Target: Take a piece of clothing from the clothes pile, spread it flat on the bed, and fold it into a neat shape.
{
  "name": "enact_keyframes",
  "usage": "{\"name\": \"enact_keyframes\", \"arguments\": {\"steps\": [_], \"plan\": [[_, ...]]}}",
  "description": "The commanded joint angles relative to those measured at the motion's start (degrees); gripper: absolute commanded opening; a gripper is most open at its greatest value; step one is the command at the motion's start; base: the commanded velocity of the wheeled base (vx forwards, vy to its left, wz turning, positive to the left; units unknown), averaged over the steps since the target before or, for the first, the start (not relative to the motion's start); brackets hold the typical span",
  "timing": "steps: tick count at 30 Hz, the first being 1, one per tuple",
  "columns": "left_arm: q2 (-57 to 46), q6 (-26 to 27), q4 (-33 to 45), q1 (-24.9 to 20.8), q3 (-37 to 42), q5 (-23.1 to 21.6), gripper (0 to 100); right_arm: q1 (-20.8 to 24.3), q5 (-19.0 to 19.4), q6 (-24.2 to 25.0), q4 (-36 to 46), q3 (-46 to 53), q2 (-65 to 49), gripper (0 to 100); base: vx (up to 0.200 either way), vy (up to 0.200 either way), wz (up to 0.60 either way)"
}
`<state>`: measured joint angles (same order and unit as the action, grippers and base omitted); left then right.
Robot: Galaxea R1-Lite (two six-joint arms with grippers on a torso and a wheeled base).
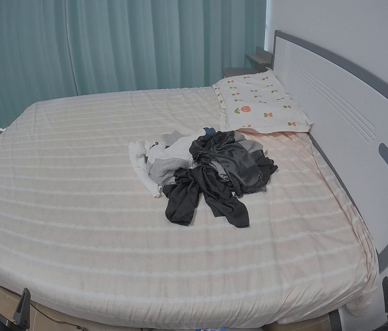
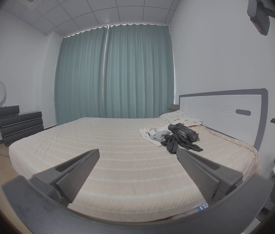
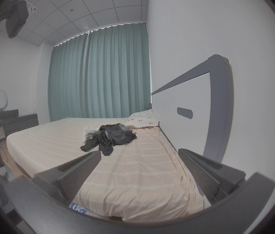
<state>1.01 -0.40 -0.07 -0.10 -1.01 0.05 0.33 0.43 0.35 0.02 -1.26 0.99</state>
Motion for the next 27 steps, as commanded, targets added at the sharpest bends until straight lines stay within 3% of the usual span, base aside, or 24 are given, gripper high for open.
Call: {"name": "enact_keyframes", "arguments": {"steps": [1,4,10,12,13,21,23,24,27], "plan": [[-0.8,-0.1,0.0,0.0,0.9,0.0,100,0.3,1.8,2.7,0.7,-12.1,8.3,100,0.000,0.000,0.00],[-0.8,-0.1,0.0,0.0,0.9,-0.1,100,0.5,3.4,2.5,1.0,-12.8,13.0,100,0.000,0.000,0.00],[-0.8,0.4,0.0,0.0,0.9,-0.4,100,0.9,11.9,3.8,-5.1,-16.9,41.6,100,0.000,0.000,0.00],[-0.8,0.4,-0.1,0.0,0.9,-0.4,100,1.4,12.9,3.8,-6.9,-18.0,45.8,100,0.000,0.000,0.00],[-0.8,0.5,-0.1,0.0,0.9,-0.4,100,3.8,13.9,4.0,-10.0,-20.5,53.7,100,0.000,0.000,0.00],[-0.9,0.3,-0.1,0.0,0.9,-0.4,100,11.6,13.5,9.0,-21.2,-27.5,82.3,100,0.000,0.000,0.00],[-0.9,0.3,-0.1,0.0,0.9,-0.4,100,12.1,13.5,9.2,-22.2,-28.3,84.3,100,0.000,0.000,0.00],[-1.0,0.3,-0.1,0.0,0.9,-0.4,100,13.7,12.6,10.1,-25.7,-30.5,91.2,100,0.000,0.000,0.00],[-1.0,0.2,-0.1,0.0,0.8,-0.3,100,15.9,10.3,12.0,-29.7,-32.2,97.2,100,0.000,0.000,0.00]]}}
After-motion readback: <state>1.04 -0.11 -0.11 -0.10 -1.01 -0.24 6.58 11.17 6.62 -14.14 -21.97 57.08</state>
